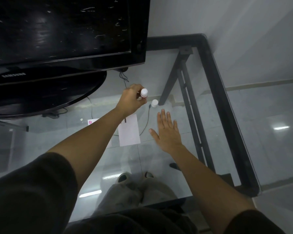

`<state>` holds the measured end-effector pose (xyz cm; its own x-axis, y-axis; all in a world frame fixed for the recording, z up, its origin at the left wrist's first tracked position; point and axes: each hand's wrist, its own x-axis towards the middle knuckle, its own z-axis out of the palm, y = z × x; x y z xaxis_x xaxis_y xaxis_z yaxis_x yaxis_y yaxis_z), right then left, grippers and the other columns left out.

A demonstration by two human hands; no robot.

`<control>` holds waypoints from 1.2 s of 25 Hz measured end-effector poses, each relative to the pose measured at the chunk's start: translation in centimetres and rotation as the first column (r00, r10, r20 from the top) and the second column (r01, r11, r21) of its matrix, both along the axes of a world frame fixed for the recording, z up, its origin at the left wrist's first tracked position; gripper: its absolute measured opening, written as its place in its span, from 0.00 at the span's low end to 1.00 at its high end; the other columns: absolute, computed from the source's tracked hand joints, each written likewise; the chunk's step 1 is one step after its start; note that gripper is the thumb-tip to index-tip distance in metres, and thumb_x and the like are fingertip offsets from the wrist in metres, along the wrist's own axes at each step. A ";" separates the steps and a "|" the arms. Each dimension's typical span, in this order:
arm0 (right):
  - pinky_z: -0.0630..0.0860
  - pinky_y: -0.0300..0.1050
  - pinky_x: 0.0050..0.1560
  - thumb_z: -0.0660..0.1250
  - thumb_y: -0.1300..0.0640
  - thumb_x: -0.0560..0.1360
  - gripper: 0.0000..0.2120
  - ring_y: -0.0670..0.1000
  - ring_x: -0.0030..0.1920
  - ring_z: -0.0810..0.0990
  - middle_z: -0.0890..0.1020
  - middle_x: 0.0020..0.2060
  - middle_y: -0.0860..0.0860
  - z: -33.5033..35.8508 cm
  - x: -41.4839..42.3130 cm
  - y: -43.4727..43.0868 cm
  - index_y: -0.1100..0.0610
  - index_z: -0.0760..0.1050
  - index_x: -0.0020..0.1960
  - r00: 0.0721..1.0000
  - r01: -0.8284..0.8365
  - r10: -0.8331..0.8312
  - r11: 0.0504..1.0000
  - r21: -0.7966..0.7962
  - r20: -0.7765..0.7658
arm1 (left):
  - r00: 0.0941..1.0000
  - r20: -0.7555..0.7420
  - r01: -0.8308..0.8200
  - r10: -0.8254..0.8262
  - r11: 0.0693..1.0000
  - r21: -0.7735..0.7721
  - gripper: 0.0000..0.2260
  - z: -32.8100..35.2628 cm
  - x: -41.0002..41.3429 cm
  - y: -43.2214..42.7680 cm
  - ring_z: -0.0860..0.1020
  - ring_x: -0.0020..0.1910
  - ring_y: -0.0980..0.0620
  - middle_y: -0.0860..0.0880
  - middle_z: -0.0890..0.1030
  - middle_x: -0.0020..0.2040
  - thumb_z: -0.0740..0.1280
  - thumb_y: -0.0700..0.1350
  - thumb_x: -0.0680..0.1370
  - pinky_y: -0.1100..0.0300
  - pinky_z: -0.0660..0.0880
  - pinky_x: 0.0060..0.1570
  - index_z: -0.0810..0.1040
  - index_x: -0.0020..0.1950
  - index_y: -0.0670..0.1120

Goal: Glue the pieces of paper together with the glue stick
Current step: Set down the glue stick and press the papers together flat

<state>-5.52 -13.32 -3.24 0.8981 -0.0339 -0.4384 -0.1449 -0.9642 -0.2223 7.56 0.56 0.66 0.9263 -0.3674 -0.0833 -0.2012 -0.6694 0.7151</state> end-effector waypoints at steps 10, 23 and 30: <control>0.37 0.56 0.73 0.47 0.39 0.78 0.35 0.55 0.76 0.37 0.40 0.77 0.54 0.5 -0.1 0.2 0.56 0.38 0.76 0.999 -0.022 0.022 1.000 0.015 0.038 | 0.992 -0.109 -0.069 0.064 0.997 -0.046 0.24 0.4 -1.7 2.3 0.74 0.62 0.48 0.42 0.74 0.65 0.69 0.39 0.74 0.61 0.69 0.61 0.69 0.68 0.42; 0.38 0.55 0.74 0.58 0.41 0.76 0.40 0.54 0.76 0.37 0.39 0.77 0.52 1.4 3.2 4.3 0.56 0.40 0.76 0.943 -0.333 0.333 0.943 0.019 -0.012 | 0.990 -0.059 0.144 -0.131 0.875 0.461 0.29 -2.0 -6.9 8.7 0.67 0.64 0.41 0.40 0.70 0.66 0.68 0.51 0.74 0.52 0.66 0.65 0.65 0.71 0.40; 0.39 0.54 0.74 0.61 0.40 0.75 0.42 0.54 0.76 0.38 0.41 0.77 0.54 1.6 3.2 4.5 0.57 0.41 0.76 0.964 -0.266 0.266 0.964 0.019 -0.003 | 0.986 -0.153 0.119 -0.064 0.917 0.381 0.25 -1.5 -6.2 8.3 0.67 0.62 0.42 0.42 0.73 0.61 0.72 0.49 0.72 0.53 0.66 0.62 0.71 0.65 0.42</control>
<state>-2.31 -8.78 -1.62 0.8713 0.2137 -0.4418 0.1146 -0.9639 -0.2402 1.34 8.89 -0.87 0.8602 -0.3638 -0.3573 -0.1955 -0.8825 0.4278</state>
